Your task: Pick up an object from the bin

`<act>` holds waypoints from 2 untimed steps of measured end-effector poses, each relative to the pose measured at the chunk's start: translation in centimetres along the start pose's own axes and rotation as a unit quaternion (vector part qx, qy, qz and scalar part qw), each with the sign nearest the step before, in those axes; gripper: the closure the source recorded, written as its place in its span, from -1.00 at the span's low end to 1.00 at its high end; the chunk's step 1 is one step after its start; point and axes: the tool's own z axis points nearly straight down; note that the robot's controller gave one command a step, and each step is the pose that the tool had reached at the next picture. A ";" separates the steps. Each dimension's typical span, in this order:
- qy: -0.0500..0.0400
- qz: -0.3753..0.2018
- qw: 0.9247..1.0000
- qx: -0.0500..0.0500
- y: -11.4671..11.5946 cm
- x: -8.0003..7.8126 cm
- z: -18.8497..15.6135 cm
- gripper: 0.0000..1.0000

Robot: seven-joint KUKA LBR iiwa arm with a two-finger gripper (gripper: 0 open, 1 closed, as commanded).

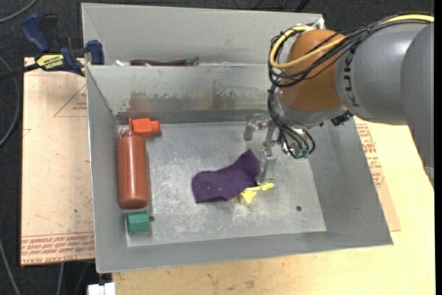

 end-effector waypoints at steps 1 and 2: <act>0.001 -0.175 0.985 -0.001 0.0 2.4 2.9 1.00; 0.001 -0.175 0.985 -0.001 0.0 2.4 2.9 1.00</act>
Offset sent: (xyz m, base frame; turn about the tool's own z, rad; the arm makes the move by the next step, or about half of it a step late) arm 0.0000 0.0000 0.0000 0.0000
